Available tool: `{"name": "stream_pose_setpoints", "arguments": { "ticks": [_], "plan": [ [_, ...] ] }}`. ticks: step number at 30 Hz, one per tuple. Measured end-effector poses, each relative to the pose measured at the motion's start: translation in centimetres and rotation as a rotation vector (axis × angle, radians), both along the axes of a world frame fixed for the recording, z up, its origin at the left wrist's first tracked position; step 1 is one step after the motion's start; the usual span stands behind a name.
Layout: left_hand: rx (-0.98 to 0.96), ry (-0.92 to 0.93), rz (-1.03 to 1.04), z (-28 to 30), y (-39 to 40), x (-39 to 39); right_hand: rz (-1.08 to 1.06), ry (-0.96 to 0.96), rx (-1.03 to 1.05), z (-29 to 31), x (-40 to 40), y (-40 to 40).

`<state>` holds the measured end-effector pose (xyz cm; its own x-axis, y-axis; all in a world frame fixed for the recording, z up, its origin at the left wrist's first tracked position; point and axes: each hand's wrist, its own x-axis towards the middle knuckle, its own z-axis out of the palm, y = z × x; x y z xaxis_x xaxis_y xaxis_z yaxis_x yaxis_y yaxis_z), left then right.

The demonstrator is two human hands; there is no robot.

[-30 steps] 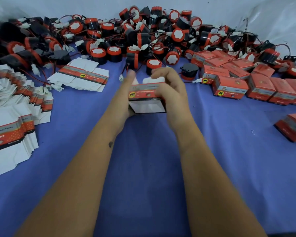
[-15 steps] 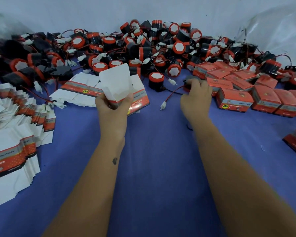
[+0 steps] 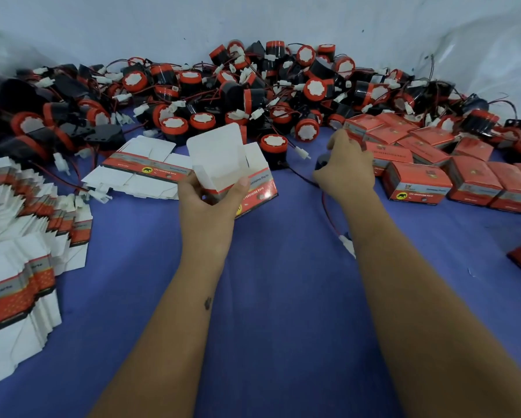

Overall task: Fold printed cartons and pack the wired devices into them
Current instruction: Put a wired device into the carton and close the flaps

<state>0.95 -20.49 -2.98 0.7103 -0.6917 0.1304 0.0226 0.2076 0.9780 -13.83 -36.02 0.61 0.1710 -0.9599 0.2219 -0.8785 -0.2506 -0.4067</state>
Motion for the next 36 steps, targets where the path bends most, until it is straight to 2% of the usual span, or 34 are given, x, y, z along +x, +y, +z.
{"name": "stream_pose_setpoints", "arguments": {
  "ticks": [3, 5, 6, 9, 10, 12, 14, 15, 17, 19, 20, 22, 25, 28, 31, 34, 36],
  "plan": [
    [-0.005, 0.025, 0.003, 0.2, 0.2, -0.2, 0.036, 0.182, -0.002, 0.6, -0.6, 1.6],
    [0.0, 0.023, 0.016, 0.2, 0.5, -0.3, 0.118, 0.069, 0.023, 1.2, -1.2, 2.5],
    [0.001, 0.022, 0.026, 0.2, 0.6, -0.3, 0.177, -0.099, 0.091, 1.6, -1.7, 2.9],
    [0.007, 0.03, 0.038, 0.2, 0.9, -0.4, 0.333, -0.778, 0.465, 2.2, -2.7, 5.1],
    [0.009, 0.025, 0.033, 0.2, 0.9, -0.5, 0.357, -0.951, 0.574, 1.9, -3.0, 5.6],
    [0.02, -0.003, 0.028, 0.3, 1.1, -0.8, 0.357, -1.127, 0.765, 1.1, -3.6, 6.6],
    [0.021, -0.017, 0.019, 0.3, 1.1, -0.8, 0.32, -1.06, 0.826, 0.4, -4.2, 7.1],
    [0.018, -0.012, 0.007, 0.3, 1.1, -0.8, 0.303, -0.923, 0.767, 0.3, -4.5, 7.1],
    [0.024, -0.016, -0.014, 0.2, 1.1, -0.7, 0.256, -0.514, 0.516, 0.5, -4.9, 6.8],
    [0.035, -0.046, -0.012, 0.1, 1.1, -0.7, 0.184, -0.222, 0.285, 0.7, -5.2, 6.4],
    [0.042, -0.066, -0.003, 0.1, 1.1, -0.7, 0.155, -0.183, 0.221, 0.9, -5.3, 6.4],
    [0.056, -0.116, 0.028, 0.1, 1.1, -0.7, 0.142, -0.24, 0.151, 1.6, -5.4, 6.8],
    [0.095, -0.225, 0.093, 0.1, 1.0, -0.4, 0.203, -0.279, 0.163, 2.8, -4.6, 8.5],
    [0.148, -0.298, 0.127, 0.0, 1.1, -0.2, 0.254, -0.141, 0.222, 2.6, -2.4, 10.7],
    [0.155, -0.308, 0.1, -0.1, 1.3, 0.0, 0.19, 0.052, 0.179, 1.5, -0.3, 12.0],
    [0.168, -0.311, 0.066, -0.1, 1.4, 0.3, 0.104, 0.113, 0.085, 1.4, 0.4, 12.0],
    [0.179, -0.305, 0.048, -0.1, 1.3, 0.6, 0.076, 0.042, -0.085, 1.8, 0.4, 11.5]
  ]
}}
